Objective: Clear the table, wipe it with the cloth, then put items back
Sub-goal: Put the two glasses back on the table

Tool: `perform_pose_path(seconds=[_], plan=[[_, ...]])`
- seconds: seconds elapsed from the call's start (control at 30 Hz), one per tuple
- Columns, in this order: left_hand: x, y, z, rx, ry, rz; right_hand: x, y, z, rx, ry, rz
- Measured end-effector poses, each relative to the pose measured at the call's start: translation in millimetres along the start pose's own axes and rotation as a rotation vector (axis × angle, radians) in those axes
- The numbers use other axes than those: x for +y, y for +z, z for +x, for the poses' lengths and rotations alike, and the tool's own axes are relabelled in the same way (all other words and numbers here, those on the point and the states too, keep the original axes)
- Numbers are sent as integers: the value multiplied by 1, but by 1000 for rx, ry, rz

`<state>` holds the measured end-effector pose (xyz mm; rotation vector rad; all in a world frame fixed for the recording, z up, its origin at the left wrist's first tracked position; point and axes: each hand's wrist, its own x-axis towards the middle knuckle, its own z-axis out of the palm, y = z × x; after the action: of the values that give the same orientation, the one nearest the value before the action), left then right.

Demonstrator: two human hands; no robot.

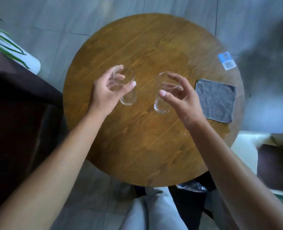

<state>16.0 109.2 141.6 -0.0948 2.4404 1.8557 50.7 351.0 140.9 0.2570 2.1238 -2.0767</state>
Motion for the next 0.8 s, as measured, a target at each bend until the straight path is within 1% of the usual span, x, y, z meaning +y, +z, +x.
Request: perform_pose_path(seconds=[0.13, 0.23, 0.37, 0.5, 0.67, 0.73, 0.8], plan=[[6, 21, 51, -3, 27, 129, -2, -17, 45, 32, -9, -43], [11, 33, 88, -35, 48, 227, -3, -27, 81, 31, -24, -49], [14, 40, 144, -51, 69, 330, -4, -28, 125, 40, -84, -78], [20, 35, 193, -62, 62, 382, -10, -25, 168, 40, -121, -199], [31, 21, 236, -112, 109, 510, -21, -19, 215, 105, -99, -340], [27, 14, 261, -117, 61, 506, -23, -13, 235, 131, -75, -366], [20, 11, 286, -117, -22, 407, -25, -8, 256, 169, -40, -368]])
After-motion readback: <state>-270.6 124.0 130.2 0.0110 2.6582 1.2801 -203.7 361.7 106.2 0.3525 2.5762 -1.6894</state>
